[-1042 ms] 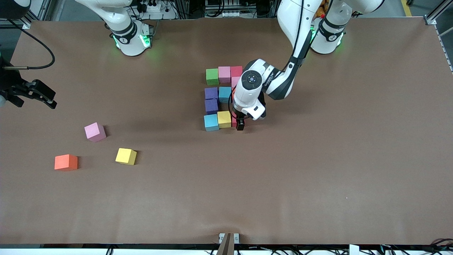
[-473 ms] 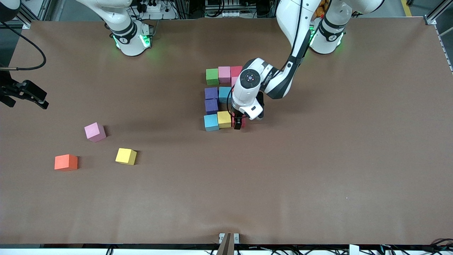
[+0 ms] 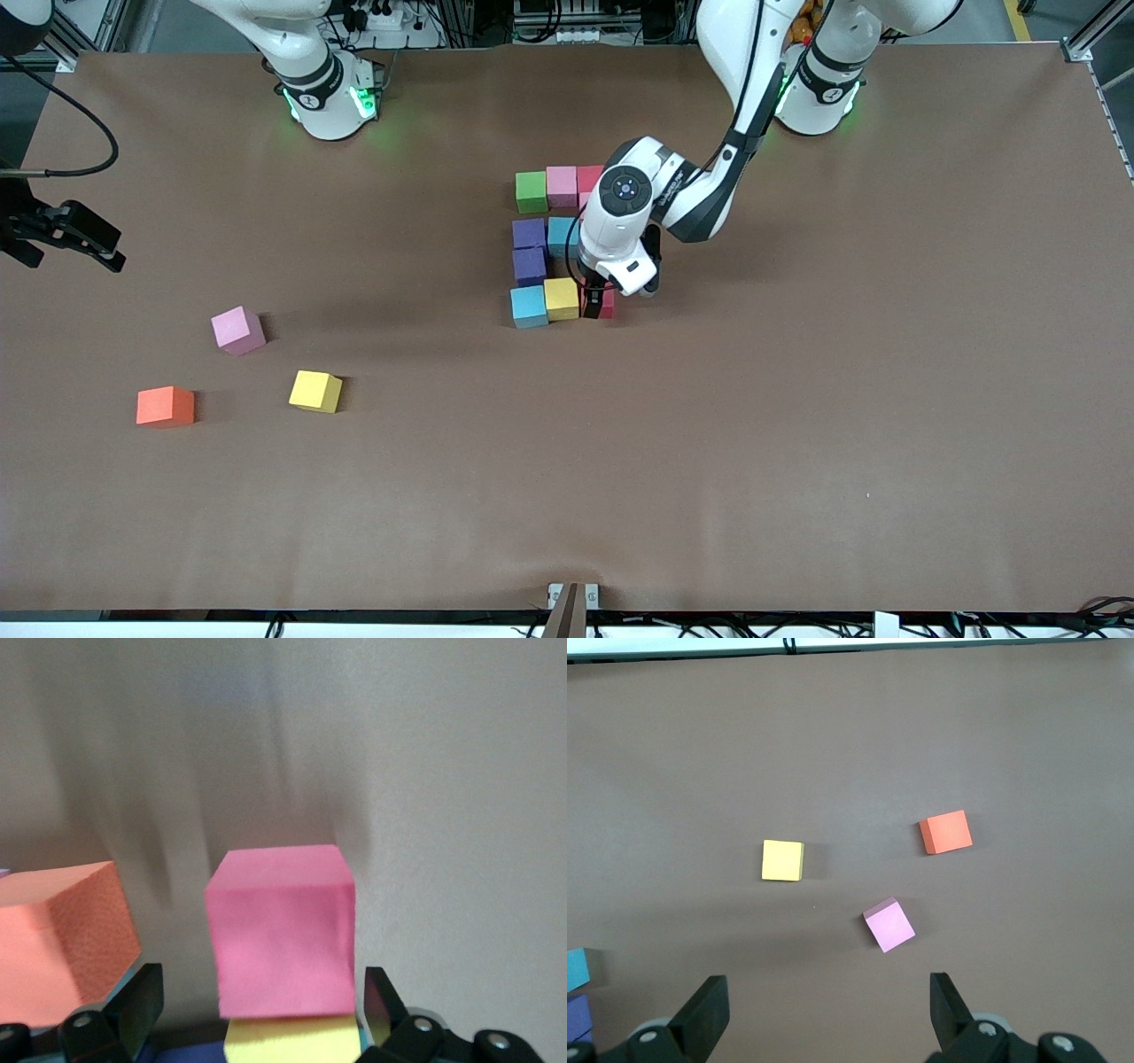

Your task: Form number 2 with 11 blocks

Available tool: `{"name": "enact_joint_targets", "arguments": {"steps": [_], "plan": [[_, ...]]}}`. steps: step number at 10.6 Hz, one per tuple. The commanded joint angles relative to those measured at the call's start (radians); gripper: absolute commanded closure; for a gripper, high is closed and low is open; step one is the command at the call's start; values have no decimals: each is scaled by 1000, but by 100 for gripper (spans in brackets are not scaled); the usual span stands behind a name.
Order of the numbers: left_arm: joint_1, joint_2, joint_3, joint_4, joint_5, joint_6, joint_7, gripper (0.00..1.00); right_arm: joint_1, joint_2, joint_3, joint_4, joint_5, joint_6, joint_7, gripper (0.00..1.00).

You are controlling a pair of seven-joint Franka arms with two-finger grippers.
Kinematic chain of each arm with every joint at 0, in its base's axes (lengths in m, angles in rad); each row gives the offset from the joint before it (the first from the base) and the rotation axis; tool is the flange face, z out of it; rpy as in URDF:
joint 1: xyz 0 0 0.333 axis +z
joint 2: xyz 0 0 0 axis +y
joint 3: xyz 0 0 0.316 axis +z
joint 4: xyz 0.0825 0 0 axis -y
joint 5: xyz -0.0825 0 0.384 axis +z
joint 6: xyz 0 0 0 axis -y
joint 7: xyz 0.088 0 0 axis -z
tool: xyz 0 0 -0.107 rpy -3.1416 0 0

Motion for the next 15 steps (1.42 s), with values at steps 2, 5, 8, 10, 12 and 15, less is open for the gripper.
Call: {"name": "enact_joint_targets", "arguments": {"steps": [2,5,8,10,12,15], "plan": [[8,-70,0,-15,-5,-67,60,0,-19,-2,7,17,40,-47,-25,0],[31,-193,8,-25,-4,-174,152,0,-45,1,7,17,48,-58,-79,0],[45,-383,6,-42,151,-290,316,0,-66,2,7,17,75,-98,-82,0],[72,-493,6,-47,185,-415,535,0,-65,2,6,19,75,-143,-82,0],[133,-550,6,-35,185,-479,780,0,-76,1,-2,20,77,-147,-91,0],[251,-583,8,4,187,-629,1121,0,4,1,-103,27,78,-158,-140,0]]}}
